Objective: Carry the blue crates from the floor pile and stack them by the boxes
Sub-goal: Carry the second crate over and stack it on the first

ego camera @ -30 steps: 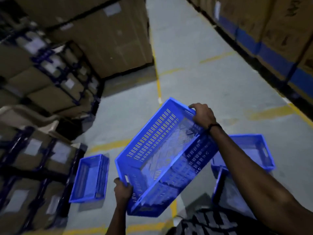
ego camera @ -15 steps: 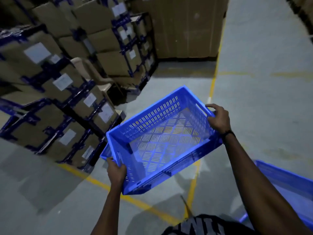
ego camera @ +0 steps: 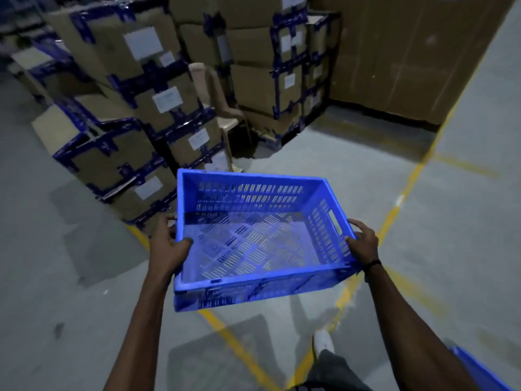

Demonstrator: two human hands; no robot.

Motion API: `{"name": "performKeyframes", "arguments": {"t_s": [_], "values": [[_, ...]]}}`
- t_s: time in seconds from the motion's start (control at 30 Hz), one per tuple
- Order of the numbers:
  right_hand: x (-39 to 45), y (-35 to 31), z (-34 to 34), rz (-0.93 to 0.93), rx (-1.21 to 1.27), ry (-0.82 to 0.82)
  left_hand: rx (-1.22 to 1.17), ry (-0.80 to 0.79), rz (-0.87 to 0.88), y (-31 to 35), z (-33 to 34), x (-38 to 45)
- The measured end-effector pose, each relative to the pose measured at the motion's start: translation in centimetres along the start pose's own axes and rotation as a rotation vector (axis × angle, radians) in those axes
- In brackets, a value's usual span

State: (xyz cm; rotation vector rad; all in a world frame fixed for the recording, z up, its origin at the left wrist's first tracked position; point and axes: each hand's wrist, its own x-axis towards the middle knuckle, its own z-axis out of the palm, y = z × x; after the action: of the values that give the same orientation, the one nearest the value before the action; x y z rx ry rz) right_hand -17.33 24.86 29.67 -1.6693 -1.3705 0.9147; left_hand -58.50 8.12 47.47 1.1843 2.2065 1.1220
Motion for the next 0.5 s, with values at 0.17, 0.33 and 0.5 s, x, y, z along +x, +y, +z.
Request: {"name": "performKeyframes", "arguments": {"t_s": [0.17, 0.33, 0.5], "values": [[4.1, 0.8, 3.0, 0.008, -0.066, -0.103, 0.026, 0.041, -0.077, 3.0, 1.7, 4.4], [11.2, 0.4, 5.1, -0.011, -0.109, -0.132, -0.005, 0.12, -0.207, 2.3, 4.0, 7.7], [17.7, -2.8, 5.9, -0.118, -0.16, -0.174, -0.07, 0.186, -0.341, -0.3, 7.2, 8.6]]}}
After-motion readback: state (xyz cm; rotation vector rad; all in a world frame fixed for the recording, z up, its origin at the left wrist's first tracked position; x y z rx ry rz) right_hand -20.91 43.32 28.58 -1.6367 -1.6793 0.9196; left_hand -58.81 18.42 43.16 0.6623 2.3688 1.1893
